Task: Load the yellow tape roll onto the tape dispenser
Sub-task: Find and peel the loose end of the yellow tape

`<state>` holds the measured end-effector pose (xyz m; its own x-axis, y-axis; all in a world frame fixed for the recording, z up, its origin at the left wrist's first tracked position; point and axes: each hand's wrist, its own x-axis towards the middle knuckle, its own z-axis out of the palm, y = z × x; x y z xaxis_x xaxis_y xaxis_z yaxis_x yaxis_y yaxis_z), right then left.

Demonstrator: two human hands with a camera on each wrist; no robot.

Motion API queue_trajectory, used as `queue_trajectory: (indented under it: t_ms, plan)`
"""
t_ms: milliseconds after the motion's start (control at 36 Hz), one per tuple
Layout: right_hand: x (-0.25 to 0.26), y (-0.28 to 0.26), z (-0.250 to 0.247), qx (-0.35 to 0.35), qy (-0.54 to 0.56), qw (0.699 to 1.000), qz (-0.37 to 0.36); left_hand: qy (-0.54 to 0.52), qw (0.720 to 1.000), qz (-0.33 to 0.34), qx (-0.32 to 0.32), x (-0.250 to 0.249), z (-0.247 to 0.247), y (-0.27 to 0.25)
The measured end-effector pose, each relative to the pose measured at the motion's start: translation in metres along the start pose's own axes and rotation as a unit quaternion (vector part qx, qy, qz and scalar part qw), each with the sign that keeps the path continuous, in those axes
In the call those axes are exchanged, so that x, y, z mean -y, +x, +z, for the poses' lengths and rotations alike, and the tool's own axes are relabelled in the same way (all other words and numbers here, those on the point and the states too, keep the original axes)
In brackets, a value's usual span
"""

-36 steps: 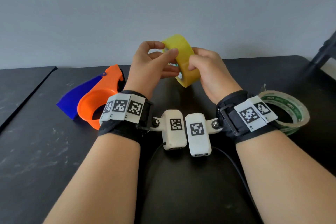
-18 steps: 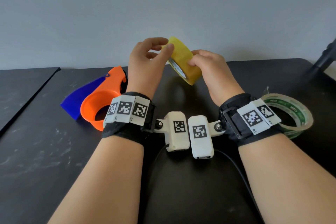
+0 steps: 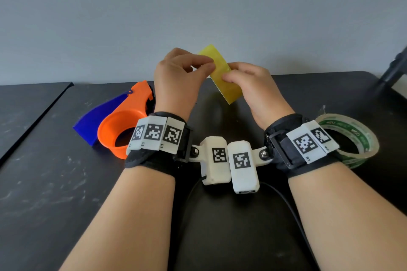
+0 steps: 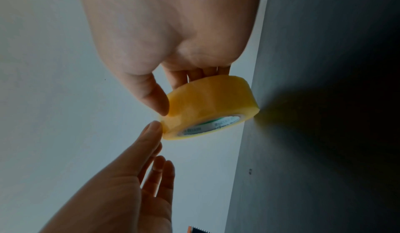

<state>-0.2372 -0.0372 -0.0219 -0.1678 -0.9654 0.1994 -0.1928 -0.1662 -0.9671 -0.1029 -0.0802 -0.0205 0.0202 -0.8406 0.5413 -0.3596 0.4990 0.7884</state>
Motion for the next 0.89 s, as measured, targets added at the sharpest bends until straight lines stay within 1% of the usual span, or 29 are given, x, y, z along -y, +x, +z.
queue_trajectory:
  t_ms: [222,389,667,750,806,889]
  plan:
    - [-0.0017,0.0023,0.0007,-0.02,0.022,1.0,0.007,-0.03,0.998,-0.019,0.045,-0.0023,-0.0015,-0.0016]
    - [-0.0033,0.002,0.001,-0.021,0.018,1.0,0.005,-0.063,0.995,-0.03,0.078,-0.0032,-0.0034,-0.0033]
    - [-0.0068,0.0047,0.0023,-0.032,0.023,0.999,0.005,-0.083,0.989,-0.043,0.118,-0.0022,-0.0089,-0.0022]
    - [-0.0075,0.0062,0.0018,-0.033,0.031,0.999,-0.003,-0.094,0.984,-0.05,0.141,-0.0042,-0.0092,-0.0035]
    - [-0.008,0.0071,0.001,-0.033,0.035,0.999,-0.008,-0.101,0.983,-0.048,0.142,-0.0051,-0.007,-0.0048]
    - [-0.0086,0.0078,-0.0004,-0.038,0.036,0.999,-0.009,-0.108,0.986,-0.05,0.117,-0.0052,-0.0041,-0.0056]
